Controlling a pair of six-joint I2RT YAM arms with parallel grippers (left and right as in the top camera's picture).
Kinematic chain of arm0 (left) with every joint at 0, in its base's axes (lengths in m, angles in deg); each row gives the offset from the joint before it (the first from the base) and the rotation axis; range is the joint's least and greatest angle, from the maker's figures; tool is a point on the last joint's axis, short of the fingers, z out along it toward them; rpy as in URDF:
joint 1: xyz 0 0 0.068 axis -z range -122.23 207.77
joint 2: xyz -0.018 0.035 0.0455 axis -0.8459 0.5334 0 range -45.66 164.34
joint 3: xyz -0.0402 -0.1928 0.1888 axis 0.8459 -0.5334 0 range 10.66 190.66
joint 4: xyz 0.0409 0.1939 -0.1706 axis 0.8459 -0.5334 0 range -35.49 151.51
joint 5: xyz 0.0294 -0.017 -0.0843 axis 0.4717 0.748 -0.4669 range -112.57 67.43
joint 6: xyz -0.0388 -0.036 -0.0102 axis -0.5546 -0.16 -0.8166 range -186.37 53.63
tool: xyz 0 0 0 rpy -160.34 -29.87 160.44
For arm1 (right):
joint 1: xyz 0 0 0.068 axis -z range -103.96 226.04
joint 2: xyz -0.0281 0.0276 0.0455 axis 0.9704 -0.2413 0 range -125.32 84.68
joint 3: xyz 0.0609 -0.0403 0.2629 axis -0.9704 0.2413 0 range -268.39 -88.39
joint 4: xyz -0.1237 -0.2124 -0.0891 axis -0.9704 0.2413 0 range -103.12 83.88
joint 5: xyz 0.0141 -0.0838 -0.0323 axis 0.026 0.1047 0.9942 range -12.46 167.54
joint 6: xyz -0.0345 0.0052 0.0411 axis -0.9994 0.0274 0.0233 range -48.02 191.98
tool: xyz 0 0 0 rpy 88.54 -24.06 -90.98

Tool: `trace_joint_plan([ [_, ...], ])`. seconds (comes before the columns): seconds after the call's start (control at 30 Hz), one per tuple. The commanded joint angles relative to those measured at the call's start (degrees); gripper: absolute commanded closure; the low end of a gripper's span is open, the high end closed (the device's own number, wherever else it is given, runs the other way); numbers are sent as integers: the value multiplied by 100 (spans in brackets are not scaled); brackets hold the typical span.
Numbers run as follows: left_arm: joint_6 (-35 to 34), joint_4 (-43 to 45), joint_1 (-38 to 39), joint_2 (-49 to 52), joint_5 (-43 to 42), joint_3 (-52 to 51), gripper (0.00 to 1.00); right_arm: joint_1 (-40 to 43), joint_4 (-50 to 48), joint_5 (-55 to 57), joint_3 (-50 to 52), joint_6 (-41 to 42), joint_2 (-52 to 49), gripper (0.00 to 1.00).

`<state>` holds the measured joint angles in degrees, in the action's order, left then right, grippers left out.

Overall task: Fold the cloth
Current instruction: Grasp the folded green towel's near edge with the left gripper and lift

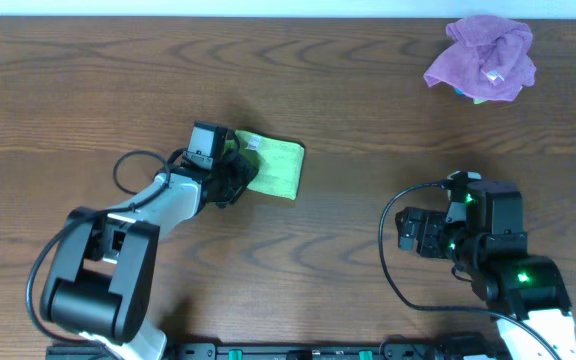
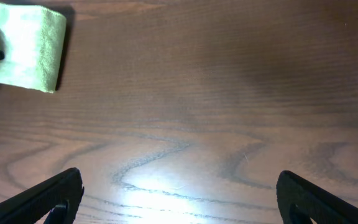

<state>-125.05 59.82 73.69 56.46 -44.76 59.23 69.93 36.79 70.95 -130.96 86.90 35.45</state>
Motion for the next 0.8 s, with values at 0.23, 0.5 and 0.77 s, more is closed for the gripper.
trace_joint_plan([
  [0.23, 1508, 404, 26, 352, 7, -57, 94, 50, 4, 37, 35, 90, 11, 1],
  [0.5, 2430, 535, -98, 179, -323, 116, 94, 50, 4, 37, 35, 90, 11, 1],
  [0.77, 3025, -575, -444, -448, 98, 1088, 94, 50, 2, 37, 35, 92, 11, 1],
])
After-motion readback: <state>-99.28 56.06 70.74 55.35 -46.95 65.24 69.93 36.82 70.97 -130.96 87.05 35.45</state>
